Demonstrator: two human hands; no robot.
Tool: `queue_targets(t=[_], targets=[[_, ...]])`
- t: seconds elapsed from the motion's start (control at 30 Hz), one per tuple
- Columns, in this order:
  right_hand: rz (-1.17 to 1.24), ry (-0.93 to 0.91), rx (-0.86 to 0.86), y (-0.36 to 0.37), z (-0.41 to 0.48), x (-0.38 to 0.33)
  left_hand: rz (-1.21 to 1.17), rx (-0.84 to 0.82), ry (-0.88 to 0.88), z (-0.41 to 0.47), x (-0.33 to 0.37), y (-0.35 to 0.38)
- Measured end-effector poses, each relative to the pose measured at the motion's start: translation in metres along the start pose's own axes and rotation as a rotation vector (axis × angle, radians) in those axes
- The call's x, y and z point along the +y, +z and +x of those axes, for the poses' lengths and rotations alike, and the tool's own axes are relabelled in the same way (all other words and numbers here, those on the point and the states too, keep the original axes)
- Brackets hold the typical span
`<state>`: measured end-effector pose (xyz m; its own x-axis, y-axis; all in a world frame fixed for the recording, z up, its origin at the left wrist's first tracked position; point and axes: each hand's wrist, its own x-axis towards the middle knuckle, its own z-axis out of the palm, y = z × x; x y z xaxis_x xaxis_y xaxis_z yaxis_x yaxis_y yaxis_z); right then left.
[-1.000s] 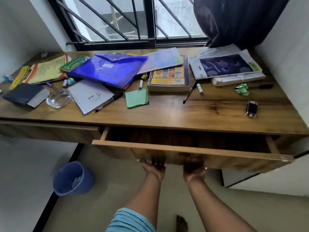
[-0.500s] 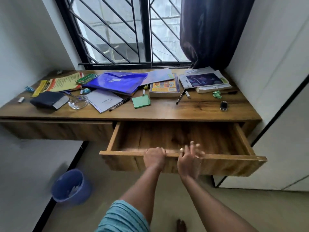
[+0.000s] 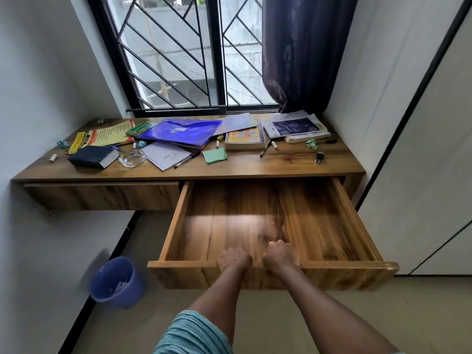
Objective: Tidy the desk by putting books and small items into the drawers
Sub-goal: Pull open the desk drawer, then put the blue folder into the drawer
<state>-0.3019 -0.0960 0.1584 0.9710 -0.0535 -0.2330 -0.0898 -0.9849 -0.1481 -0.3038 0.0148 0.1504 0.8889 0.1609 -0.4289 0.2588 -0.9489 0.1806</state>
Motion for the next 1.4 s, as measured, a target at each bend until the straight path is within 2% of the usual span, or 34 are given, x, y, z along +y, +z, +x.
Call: queue_targets(t=[0.23, 0.4, 0.6, 0.7, 0.77, 0.87, 0.9, 0.97, 1.03, 1.07, 1.23, 1.4], targets=[[-0.135, -0.09, -0.086, 0.007, -0.045, -0.002, -0.024, 0.027, -0.007, -0.053, -0.017, 0.023], [-0.166, -0.136, -0.068, 0.013, -0.067, -0.007, -0.028, 0.061, 0.009, -0.072, -0.029, 0.031], [-0.2, -0.135, -0.121, 0.011, -0.065, -0.006, -0.009, -0.006, 0.024, -0.066, -0.029, 0.03], [-0.219, -0.101, -0.23, 0.005, -0.057, -0.015, -0.078, -0.118, 0.034, -0.055, -0.035, 0.019], [-0.217, 0.006, -0.354, -0.002, -0.047, -0.023, -0.14, -0.242, 0.053, -0.038, -0.039, 0.01], [-0.039, 0.221, -0.592, -0.012, -0.021, -0.042, -0.185, -0.509, 0.108, -0.01, -0.046, -0.008], [0.052, 0.267, -0.65, -0.016, -0.01, -0.051, -0.158, -0.514, 0.139, 0.003, -0.05, -0.013], [0.238, 0.277, -0.62, -0.017, 0.014, -0.068, -0.097, -0.351, 0.195, 0.026, -0.058, -0.028], [0.397, 0.23, -0.429, -0.017, 0.045, -0.085, -0.148, -0.131, 0.182, 0.057, -0.065, -0.049], [0.461, 0.206, -0.346, -0.02, 0.061, -0.092, -0.219, -0.077, 0.148, 0.077, -0.066, -0.063], [0.497, 0.117, -0.192, -0.056, 0.151, -0.121, -0.524, 0.047, 0.01, 0.17, -0.057, -0.14], [0.644, 0.058, -0.146, -0.089, 0.26, -0.149, -0.757, 0.14, -0.146, 0.275, -0.05, -0.198]])
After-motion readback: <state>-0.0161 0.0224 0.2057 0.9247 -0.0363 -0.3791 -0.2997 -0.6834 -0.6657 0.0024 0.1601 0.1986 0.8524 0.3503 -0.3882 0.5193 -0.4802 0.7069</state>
